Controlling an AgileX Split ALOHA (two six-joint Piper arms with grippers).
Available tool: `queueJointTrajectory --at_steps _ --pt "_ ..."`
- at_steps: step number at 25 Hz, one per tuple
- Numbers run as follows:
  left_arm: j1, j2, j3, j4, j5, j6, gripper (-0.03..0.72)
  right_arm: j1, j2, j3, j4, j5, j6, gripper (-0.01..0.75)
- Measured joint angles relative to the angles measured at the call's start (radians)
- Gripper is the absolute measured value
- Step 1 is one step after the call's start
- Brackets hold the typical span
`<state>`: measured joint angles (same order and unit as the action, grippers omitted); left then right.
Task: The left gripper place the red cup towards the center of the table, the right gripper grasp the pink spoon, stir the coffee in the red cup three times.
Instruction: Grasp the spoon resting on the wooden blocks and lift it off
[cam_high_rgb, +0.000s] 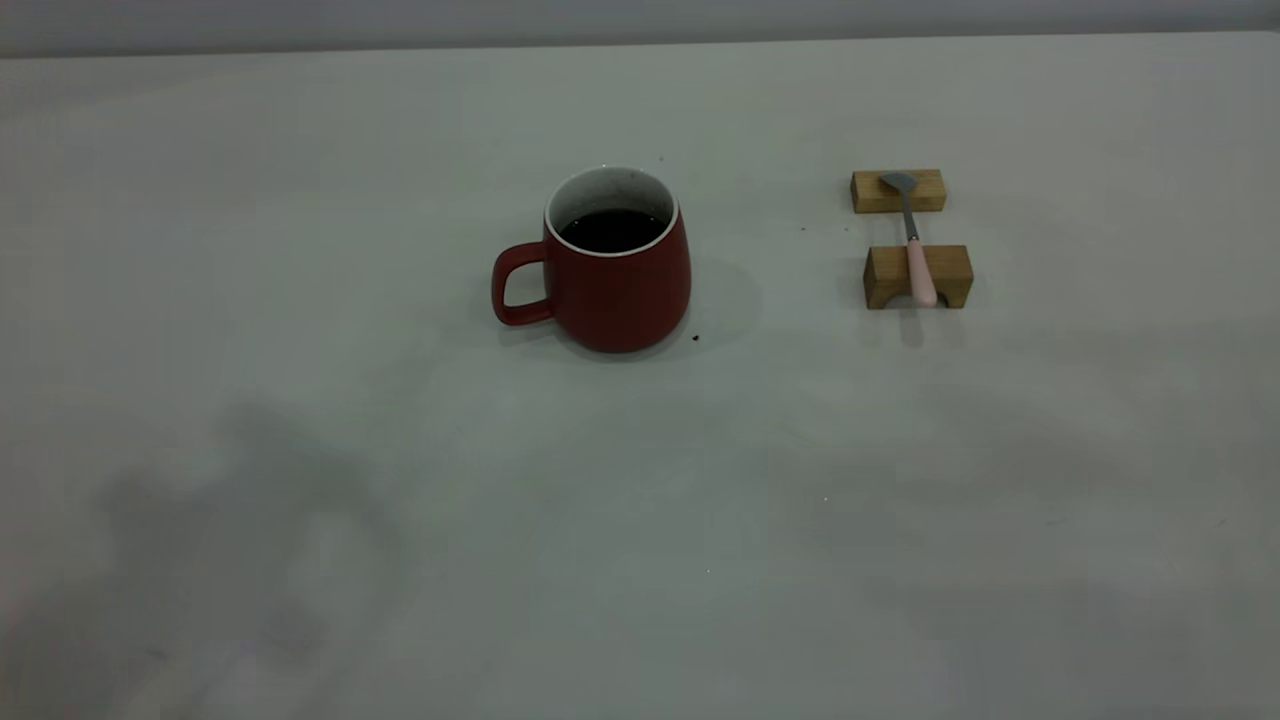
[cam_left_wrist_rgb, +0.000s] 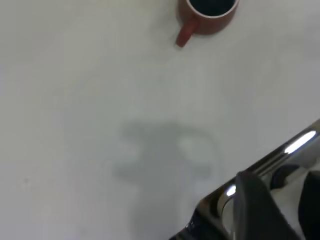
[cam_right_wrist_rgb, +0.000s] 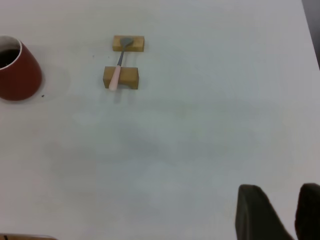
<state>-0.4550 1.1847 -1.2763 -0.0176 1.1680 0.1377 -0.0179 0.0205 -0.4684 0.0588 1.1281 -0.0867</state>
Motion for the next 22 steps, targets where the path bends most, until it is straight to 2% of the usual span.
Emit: queueJointTrajectory --at_steps 4,7,10,14,17,22 --pt "0.023 -0.269 0.195 0.003 0.0 -0.095 0.252 0.0 0.0 0.0 0.0 0.0 0.0 0.237" --pt "0.125 -0.507 0.367 0.005 -0.002 -0.138 0.246 0.0 0.0 0.0 0.0 0.0 0.0 0.237" --pt "0.259 -0.708 0.539 0.008 -0.012 -0.146 0.245 0.0 0.0 0.0 0.0 0.0 0.0 0.237" --pt "0.378 -0.938 0.729 0.007 -0.092 -0.146 0.245 0.0 0.0 0.0 0.0 0.0 0.0 0.237" --pt "0.442 -1.045 0.761 0.007 -0.086 -0.138 0.245 0.0 0.0 0.0 0.0 0.0 0.0 0.237" --pt "0.457 -1.123 0.771 0.007 -0.067 -0.123 0.245 0.0 0.0 0.0 0.0 0.0 0.0 0.237"
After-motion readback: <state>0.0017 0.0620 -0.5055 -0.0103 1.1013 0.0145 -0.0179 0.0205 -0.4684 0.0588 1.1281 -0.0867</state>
